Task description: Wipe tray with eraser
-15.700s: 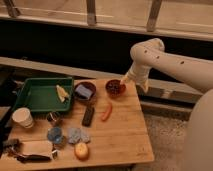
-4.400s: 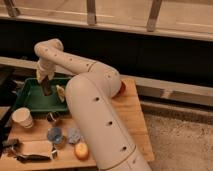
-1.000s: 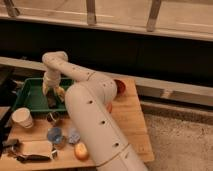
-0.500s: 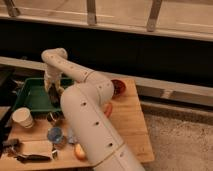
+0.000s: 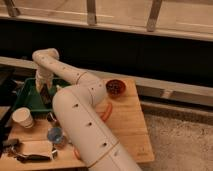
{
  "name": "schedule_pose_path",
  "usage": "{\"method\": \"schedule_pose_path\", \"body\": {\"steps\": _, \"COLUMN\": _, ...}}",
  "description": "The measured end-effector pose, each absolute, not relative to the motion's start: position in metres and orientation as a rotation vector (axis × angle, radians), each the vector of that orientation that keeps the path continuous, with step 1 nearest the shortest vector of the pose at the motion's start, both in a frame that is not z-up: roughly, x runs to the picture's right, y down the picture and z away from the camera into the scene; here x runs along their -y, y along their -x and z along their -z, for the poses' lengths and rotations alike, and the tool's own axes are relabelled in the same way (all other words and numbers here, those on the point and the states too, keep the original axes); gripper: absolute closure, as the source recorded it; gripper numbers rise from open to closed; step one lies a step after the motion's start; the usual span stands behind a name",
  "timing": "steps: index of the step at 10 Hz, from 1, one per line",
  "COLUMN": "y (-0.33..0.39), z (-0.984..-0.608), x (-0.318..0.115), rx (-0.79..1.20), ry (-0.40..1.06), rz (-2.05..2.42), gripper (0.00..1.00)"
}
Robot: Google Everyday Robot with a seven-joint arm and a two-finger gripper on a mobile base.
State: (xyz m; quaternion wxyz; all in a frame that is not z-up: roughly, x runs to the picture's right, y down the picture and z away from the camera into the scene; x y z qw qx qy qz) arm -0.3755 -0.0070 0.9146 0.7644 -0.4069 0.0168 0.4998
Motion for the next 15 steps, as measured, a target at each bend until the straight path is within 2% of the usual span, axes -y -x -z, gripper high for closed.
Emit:
{"method": "schedule_pose_path", "body": {"steps": 3, "y": 0.351, "z": -0.908, "x": -0.008, "rx": -0.105, "ry": 0.937, "rz": -1.074, "gripper": 1.0}}
{"method": "schedule_pose_path", "body": {"steps": 6, "y": 0.33, "z": -0.926, "x": 0.014, "rx": -0.118, "ry": 0.891, "rz": -1.127, "gripper": 1.0}}
{"method": "schedule_pose_path", "body": {"steps": 9, "y": 0.351, "z": -0.938, "x": 0.031, "rx": -0.067, "ry": 0.871, "rz": -1.115, "gripper": 1.0}}
{"method": "schedule_pose_path", "body": {"steps": 13, "y": 0.372, "z": -0.915, "x": 0.008, "rx": 0.006, "ry": 0.974, "rz": -1.067, "gripper": 1.0}}
{"method": "schedule_pose_path", "body": {"steps": 15, "y": 0.36, "z": -0.907, "x": -0.004, "rx": -0.008, "ry": 1.05, "rz": -1.04, "gripper": 1.0}}
